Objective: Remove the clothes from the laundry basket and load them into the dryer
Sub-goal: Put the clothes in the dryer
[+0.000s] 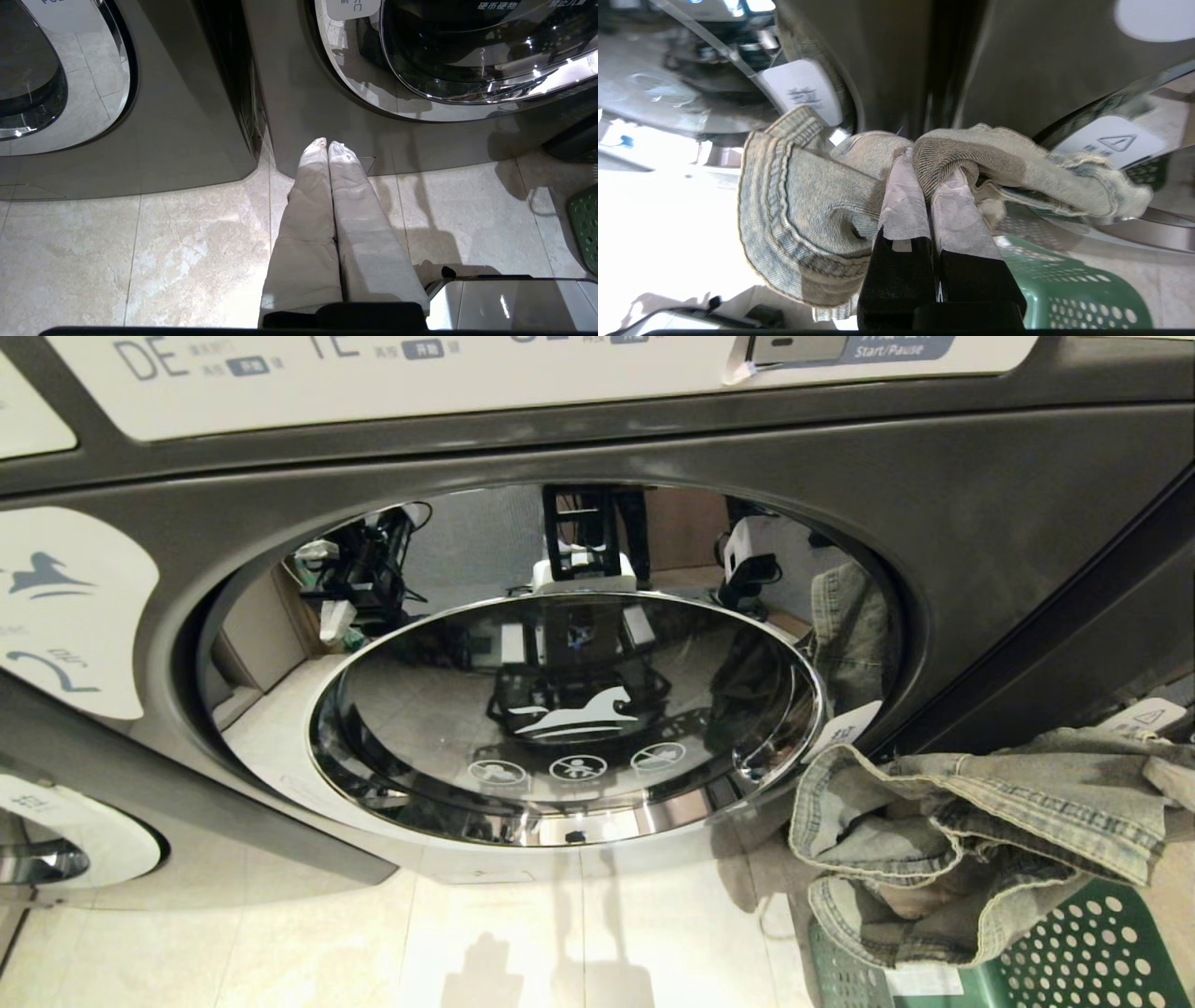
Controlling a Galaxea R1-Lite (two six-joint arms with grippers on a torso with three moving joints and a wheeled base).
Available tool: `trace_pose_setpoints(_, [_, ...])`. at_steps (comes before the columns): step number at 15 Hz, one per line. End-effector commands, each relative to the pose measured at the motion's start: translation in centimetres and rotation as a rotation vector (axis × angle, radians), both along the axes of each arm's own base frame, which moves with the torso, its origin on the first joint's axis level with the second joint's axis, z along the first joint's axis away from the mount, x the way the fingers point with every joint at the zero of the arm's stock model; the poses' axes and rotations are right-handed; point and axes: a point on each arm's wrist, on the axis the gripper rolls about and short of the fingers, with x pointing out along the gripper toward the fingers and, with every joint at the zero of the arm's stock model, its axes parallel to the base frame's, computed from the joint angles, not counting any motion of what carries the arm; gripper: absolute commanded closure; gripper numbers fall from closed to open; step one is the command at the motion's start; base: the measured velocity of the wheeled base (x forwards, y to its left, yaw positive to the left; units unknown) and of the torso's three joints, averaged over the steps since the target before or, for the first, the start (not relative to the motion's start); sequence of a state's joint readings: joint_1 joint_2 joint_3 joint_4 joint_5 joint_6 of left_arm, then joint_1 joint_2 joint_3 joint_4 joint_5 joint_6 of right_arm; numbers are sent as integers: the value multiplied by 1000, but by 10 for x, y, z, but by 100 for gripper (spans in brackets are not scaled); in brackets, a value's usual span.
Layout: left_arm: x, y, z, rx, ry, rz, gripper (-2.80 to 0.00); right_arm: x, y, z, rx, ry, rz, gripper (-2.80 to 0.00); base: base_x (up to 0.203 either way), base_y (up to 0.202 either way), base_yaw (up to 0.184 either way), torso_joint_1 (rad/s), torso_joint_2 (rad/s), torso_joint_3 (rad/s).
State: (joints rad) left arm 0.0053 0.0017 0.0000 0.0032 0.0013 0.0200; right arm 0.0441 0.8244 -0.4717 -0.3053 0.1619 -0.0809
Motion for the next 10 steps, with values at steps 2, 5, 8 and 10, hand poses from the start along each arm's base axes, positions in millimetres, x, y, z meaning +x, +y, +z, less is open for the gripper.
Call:
trace_pose_setpoints(2, [0,0,0,0,1,1,0,-14,0,0,0,-3,8,0,0,0,0,0,0,0])
trace_pose_setpoints(5, [0,0,0,0,1,1,0,-11,0,-2,-12,25,7,0,0,0,0,0,0,0])
trace_pose_setpoints(8, [0,0,0,0,1,1,0,-4,1,-3,-16,51,6,0,0,0,0,0,0,0])
trace_pose_setpoints(10, [0,0,0,0,1,1,0,-1,0,-2,-37,52,-36,0,0,0,0,0,0,0])
